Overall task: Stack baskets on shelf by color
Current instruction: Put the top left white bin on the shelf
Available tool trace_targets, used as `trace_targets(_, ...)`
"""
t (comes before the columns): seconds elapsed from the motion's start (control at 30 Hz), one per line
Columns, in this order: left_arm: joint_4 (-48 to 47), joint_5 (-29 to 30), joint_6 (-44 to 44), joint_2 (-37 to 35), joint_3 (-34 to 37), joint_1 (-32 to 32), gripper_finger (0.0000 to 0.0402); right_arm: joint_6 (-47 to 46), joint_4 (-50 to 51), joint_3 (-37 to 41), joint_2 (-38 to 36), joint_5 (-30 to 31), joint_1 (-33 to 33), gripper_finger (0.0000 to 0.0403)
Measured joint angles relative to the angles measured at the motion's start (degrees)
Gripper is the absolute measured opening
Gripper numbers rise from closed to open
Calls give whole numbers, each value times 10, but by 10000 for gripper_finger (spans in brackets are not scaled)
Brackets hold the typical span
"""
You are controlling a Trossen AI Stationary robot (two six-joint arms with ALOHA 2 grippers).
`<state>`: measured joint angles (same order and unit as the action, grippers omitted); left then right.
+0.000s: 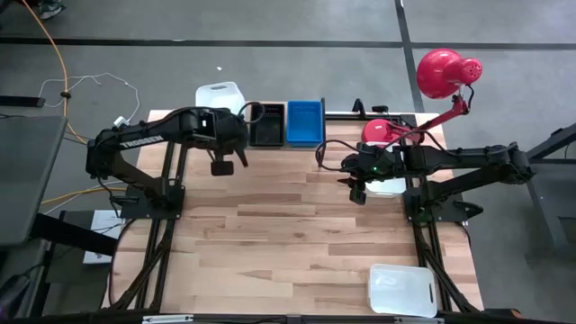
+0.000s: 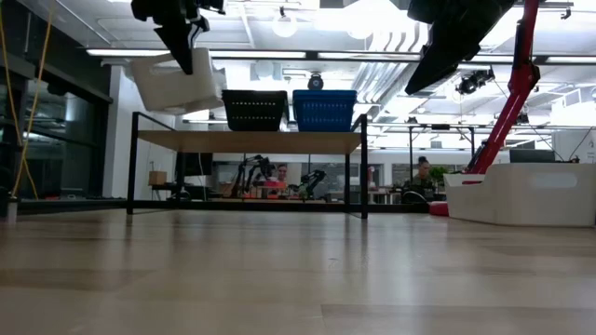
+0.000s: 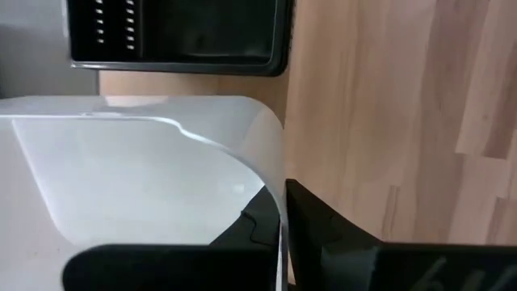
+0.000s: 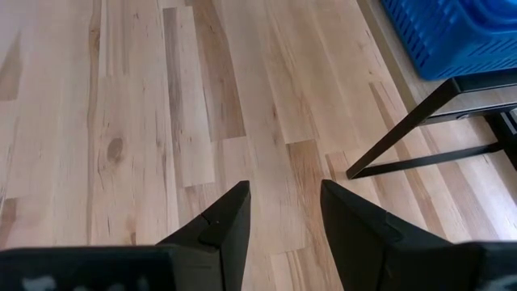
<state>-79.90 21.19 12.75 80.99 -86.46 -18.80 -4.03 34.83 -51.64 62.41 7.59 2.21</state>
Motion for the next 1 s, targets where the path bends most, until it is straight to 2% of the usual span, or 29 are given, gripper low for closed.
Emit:
trace_targets(0.23,4,-39,16,0,0,-17,0,-3,0,0,0,0,0,139)
trace_targets(0.47,5,-43,25,4,0,-30,0,-4,0,0,0,0,0,139)
trace_targets(1.0,7,-42,61,90,0,-54,0,-4,0,0,0,0,0,139)
